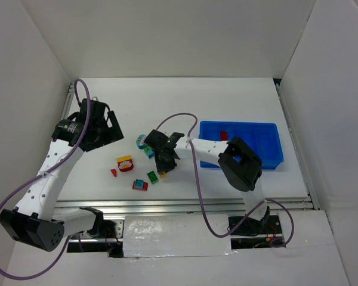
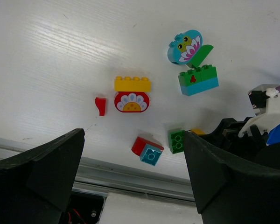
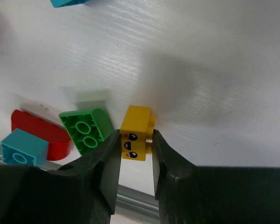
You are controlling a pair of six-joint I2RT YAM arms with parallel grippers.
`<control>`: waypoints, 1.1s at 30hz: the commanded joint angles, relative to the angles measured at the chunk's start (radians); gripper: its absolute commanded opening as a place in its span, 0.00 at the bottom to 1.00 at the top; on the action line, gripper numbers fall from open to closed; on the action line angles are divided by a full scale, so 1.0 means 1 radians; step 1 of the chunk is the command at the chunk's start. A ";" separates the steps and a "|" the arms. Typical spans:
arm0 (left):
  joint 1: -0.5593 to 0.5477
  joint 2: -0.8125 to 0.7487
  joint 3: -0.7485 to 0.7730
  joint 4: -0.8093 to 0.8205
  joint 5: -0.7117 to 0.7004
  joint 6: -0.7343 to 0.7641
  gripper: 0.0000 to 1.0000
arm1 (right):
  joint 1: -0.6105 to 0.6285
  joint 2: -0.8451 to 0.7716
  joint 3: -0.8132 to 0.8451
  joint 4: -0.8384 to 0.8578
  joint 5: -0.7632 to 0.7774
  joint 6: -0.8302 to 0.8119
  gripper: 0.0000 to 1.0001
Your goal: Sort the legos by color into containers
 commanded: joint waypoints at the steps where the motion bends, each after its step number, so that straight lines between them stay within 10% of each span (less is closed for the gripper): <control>1: 0.005 0.002 0.001 0.024 0.008 0.031 0.99 | -0.009 -0.007 -0.013 0.028 0.016 0.001 0.25; 6: 0.005 0.006 -0.007 0.031 0.008 0.028 0.99 | -0.018 -0.043 -0.032 0.025 0.027 0.001 0.00; 19: 0.014 0.131 0.003 0.048 -0.071 0.014 1.00 | -0.351 -0.433 -0.150 -0.070 0.087 -0.132 0.00; 33: 0.014 0.355 0.090 0.051 -0.106 0.023 0.98 | -0.541 -0.341 -0.150 -0.089 0.069 -0.203 0.00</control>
